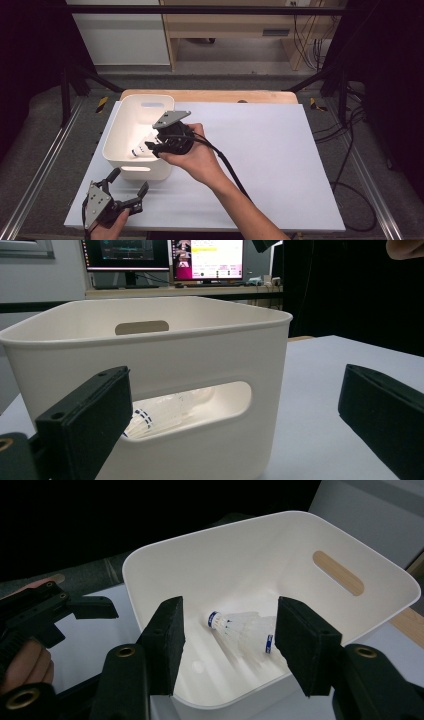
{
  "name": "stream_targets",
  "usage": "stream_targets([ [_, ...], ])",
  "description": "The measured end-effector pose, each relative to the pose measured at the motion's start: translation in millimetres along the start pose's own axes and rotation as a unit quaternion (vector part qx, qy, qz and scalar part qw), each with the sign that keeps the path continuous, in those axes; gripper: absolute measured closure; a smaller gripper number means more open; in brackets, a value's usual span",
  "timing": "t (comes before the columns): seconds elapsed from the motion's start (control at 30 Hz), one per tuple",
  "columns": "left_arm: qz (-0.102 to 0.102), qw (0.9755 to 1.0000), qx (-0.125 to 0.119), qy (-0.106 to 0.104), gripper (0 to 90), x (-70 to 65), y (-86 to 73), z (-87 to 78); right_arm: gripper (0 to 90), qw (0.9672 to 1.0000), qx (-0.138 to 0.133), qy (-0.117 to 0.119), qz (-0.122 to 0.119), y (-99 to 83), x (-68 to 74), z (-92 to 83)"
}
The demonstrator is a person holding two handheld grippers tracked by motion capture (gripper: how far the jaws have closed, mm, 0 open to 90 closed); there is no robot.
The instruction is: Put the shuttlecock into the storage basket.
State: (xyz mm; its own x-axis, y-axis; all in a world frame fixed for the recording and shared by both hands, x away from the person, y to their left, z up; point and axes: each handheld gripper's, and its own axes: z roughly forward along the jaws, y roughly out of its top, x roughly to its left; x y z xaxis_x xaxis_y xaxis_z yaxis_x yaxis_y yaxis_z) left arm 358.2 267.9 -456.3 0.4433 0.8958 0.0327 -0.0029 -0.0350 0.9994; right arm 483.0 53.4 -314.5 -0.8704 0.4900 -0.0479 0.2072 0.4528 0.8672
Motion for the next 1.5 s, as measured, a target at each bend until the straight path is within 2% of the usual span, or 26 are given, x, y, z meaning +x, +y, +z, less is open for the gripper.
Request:
stream_targets([
  [0.4,0.000,1.0000,0.000,0.000,1.0,0.1,-0.2,0.2,39.2,1.0000,0.001,-0.006,0.005,0.6,-4.1,-4.0],
  [0.57,0.001,1.0000,0.001,0.000,1.0,0.2,-0.2,0.1,34.5,0.9998,-0.001,-0.019,0.007,0.8,-7.1,-6.3],
  [1.0,0.000,1.0000,0.001,0.001,1.0,0.2,-0.3,0.2,14.8,0.9982,0.009,-0.058,0.011,-6.0,-18.9,-13.7],
  [1.5,-0.001,1.0000,-0.002,0.007,1.0,1.6,-0.4,-1.4,9.1,0.9965,-0.005,-0.078,0.030,-17.6,-39.0,-33.8],
])
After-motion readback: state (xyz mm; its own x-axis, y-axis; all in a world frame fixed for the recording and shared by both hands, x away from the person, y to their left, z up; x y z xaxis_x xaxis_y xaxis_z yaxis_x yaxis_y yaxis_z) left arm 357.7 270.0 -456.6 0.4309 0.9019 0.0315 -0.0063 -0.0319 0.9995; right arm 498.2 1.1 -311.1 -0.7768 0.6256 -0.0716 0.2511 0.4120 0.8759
